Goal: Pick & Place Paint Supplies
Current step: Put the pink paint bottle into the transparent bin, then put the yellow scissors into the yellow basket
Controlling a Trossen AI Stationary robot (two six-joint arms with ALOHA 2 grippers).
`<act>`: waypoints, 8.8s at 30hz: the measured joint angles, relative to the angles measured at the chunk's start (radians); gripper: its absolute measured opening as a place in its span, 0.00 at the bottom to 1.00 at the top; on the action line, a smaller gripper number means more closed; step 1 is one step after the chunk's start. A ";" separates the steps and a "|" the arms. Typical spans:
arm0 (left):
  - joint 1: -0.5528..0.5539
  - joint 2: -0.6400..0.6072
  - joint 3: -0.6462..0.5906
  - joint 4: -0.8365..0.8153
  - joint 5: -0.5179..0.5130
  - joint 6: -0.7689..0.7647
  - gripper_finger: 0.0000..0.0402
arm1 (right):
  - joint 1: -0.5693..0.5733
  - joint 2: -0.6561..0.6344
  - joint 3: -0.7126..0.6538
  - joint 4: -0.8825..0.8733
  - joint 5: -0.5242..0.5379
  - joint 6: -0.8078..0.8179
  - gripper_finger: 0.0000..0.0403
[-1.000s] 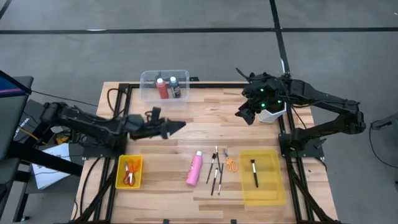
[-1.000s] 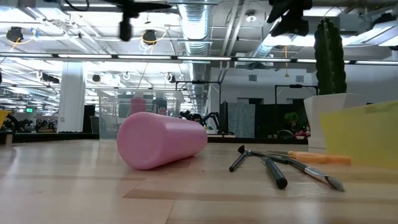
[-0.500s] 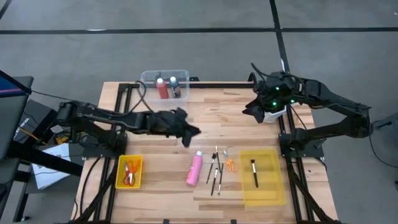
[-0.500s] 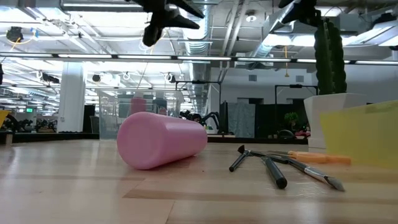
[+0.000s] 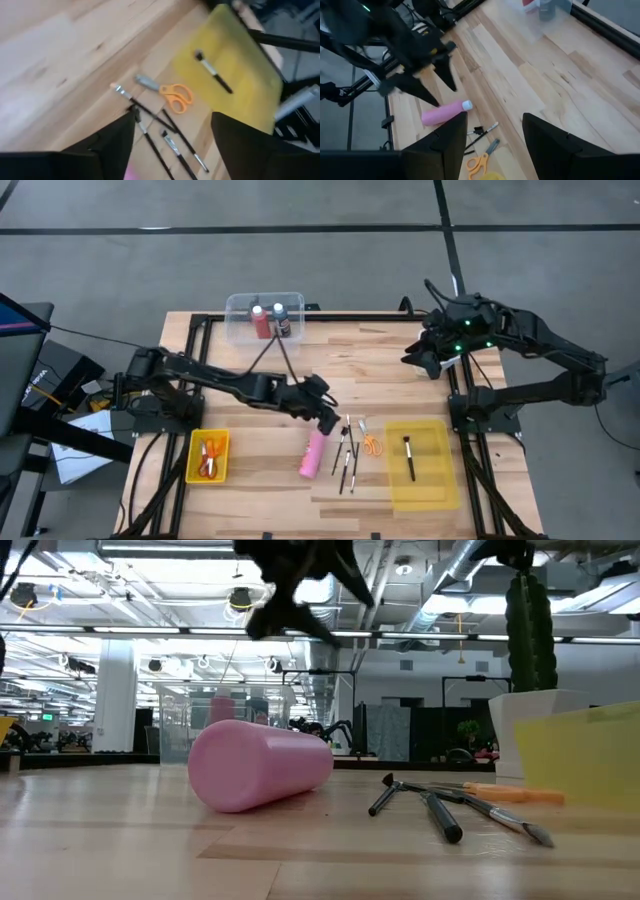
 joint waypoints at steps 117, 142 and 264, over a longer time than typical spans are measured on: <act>0.170 -0.400 -0.001 -0.572 -1.072 -0.066 0.27 | -0.003 -0.059 0.000 -0.041 0.109 -0.003 0.46; 0.349 -0.320 -0.153 0.024 -1.107 0.466 0.27 | -0.017 -0.056 0.000 -0.040 0.156 0.040 0.46; 0.415 -0.683 -0.534 0.649 -0.161 0.673 0.52 | -0.004 0.302 0.000 0.012 0.126 0.324 0.46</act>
